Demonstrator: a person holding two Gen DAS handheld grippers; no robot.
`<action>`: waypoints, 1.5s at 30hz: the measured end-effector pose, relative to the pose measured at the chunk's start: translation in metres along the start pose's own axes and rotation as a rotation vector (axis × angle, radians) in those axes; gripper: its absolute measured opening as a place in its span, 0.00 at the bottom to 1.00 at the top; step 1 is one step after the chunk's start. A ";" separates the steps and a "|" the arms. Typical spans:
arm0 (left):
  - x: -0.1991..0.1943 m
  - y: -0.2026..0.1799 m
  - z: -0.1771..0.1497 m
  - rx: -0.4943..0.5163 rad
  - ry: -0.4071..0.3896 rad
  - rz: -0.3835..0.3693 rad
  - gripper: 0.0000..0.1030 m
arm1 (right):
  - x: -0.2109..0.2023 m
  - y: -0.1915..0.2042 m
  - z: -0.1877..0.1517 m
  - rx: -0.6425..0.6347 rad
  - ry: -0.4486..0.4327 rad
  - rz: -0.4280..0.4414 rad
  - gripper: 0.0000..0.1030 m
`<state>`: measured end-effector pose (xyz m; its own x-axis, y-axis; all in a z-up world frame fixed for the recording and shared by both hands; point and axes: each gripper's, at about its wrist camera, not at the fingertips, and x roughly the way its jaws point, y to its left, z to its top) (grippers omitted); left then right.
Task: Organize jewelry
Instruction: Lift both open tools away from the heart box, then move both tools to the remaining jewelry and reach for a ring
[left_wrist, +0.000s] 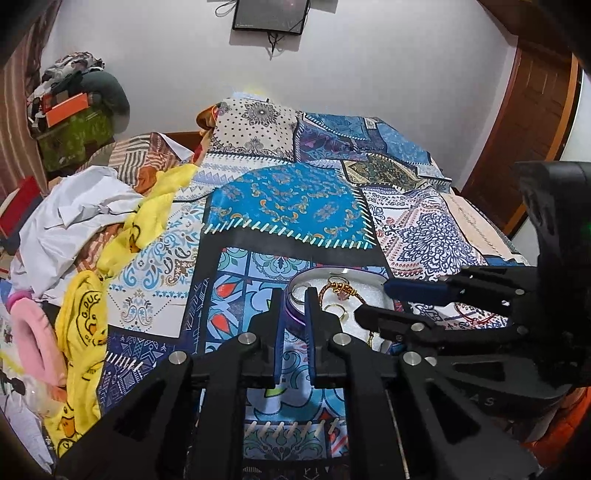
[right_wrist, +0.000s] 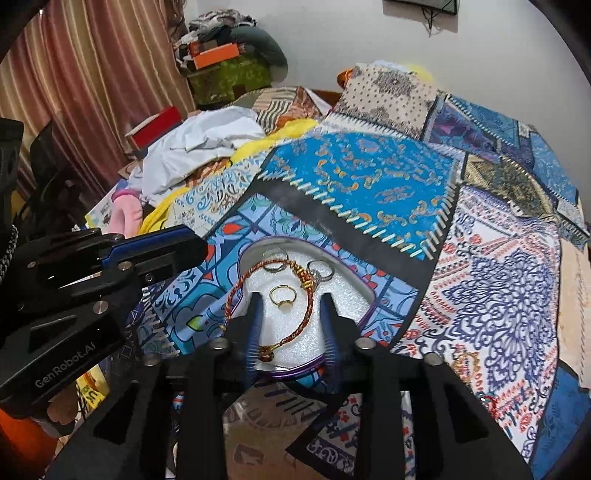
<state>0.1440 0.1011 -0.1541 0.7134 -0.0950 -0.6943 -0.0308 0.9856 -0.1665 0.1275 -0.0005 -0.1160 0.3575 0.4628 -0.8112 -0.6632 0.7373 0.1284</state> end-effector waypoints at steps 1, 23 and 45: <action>-0.003 -0.001 0.001 0.002 -0.005 0.004 0.11 | -0.003 0.000 0.000 0.001 -0.010 -0.002 0.32; -0.028 -0.070 0.016 0.099 -0.057 -0.015 0.36 | -0.092 -0.048 -0.016 0.095 -0.193 -0.121 0.32; 0.053 -0.130 0.001 0.160 0.130 -0.095 0.39 | -0.107 -0.132 -0.067 0.239 -0.157 -0.204 0.32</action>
<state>0.1865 -0.0322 -0.1685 0.6114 -0.1958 -0.7667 0.1509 0.9800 -0.1298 0.1324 -0.1807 -0.0846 0.5756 0.3502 -0.7389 -0.4015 0.9083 0.1177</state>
